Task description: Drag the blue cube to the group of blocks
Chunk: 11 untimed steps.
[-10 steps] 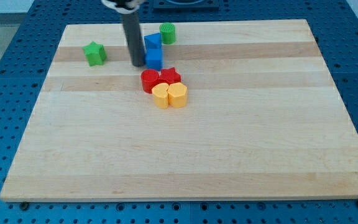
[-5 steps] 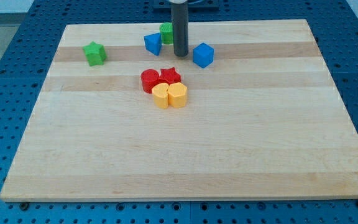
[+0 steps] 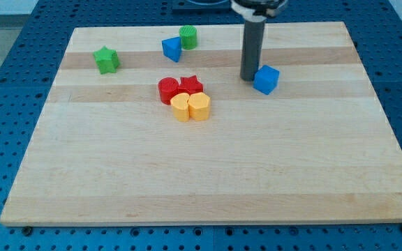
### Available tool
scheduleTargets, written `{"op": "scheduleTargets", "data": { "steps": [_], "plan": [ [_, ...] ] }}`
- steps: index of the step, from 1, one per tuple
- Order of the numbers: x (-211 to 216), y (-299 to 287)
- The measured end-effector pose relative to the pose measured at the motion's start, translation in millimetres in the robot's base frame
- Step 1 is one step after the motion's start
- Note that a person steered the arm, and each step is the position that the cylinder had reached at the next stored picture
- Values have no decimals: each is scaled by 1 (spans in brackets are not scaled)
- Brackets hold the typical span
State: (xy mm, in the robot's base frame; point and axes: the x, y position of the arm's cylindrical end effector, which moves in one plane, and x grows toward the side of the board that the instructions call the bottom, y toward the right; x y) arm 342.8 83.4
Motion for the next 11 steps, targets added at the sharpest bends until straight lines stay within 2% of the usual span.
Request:
{"op": "scheduleTargets", "data": {
  "steps": [2,5,7,9,10,11],
  "plan": [
    [-4,73],
    [14,63],
    [0,92],
    [3,164],
    [17,157],
    [17,102]
  ]
}}
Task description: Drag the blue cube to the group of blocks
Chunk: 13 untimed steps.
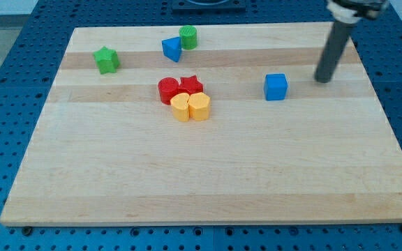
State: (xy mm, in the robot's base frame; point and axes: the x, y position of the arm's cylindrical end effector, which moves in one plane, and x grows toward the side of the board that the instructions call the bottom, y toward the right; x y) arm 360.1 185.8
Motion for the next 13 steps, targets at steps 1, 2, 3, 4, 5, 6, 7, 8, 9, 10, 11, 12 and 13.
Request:
{"op": "scheduleTargets", "data": {
  "steps": [1,2,3,4,5,6,7,8,9,10,11,12,13],
  "plan": [
    [1,-81],
    [6,-128],
    [4,-125],
    [5,-98],
    [11,-97],
    [11,-97],
    [11,-76],
    [19,-51],
    [33,-69],
    [33,-120],
    [33,-155],
    [33,-152],
    [41,-112]
  ]
}}
